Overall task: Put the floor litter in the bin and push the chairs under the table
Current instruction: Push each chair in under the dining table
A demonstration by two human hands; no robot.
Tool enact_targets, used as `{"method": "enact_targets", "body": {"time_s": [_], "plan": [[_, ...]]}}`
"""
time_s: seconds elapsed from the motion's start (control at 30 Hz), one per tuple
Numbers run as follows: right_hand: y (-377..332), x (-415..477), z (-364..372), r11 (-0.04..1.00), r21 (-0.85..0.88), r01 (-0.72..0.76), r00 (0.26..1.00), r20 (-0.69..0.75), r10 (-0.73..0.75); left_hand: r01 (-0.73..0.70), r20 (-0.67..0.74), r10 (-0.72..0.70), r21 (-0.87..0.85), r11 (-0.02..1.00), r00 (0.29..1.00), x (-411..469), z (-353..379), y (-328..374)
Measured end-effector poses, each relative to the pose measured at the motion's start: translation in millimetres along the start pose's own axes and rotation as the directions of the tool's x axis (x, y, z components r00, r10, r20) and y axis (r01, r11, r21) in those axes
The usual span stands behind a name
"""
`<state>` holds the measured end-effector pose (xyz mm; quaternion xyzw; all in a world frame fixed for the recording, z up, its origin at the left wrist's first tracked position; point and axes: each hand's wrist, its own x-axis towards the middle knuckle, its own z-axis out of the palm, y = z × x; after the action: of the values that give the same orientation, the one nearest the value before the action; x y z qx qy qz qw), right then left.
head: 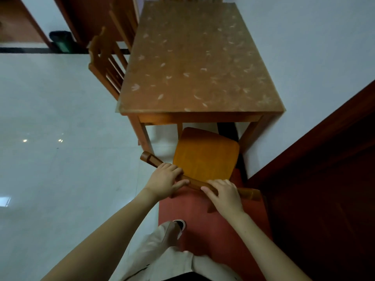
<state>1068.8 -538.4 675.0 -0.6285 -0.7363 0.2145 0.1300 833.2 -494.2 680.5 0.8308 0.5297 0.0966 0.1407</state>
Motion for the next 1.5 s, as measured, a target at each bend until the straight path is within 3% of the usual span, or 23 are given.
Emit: {"method": "enact_targets", "body": {"time_s": [0.3, 0.57, 0.87, 1.17, 1.3, 1.4, 1.5], "plan": [[5, 2, 13, 0.986, 0.167, -0.016, 0.974, -0.221, 0.053, 0.001, -0.050, -0.004, -0.070, 0.998, 0.999, 2, 7, -7], [13, 8, 17, 0.989, 0.148, 0.011, 0.969, -0.245, 0.026, -0.012, -0.046, 0.009, -0.060, 0.998, 0.999, 16, 8, -14], [37, 34, -2, 0.991, 0.126, 0.050, 0.963, -0.268, -0.015, 0.005, -0.144, -0.022, -0.121, 0.993, 0.989, 44, 10, 1], [90, 58, -42, 0.986, 0.153, 0.069, 0.985, -0.166, -0.044, 0.112, -0.077, -0.121, -0.114, 0.987, 0.990, 81, 25, 45], [102, 59, -54, 0.990, 0.138, 0.003, 0.992, -0.124, 0.014, 0.114, -0.070, -0.122, -0.106, 0.988, 0.990, 88, 27, 55], [96, 47, -42, 0.988, 0.112, -0.109, 0.961, -0.242, 0.134, 0.106, -0.133, -0.125, -0.147, 0.983, 0.983, 81, 27, 49], [92, 45, -36, 0.978, 0.172, -0.119, 0.934, -0.316, 0.169, 0.133, -0.170, -0.176, -0.239, 0.962, 0.970, 80, 25, 49]]}}
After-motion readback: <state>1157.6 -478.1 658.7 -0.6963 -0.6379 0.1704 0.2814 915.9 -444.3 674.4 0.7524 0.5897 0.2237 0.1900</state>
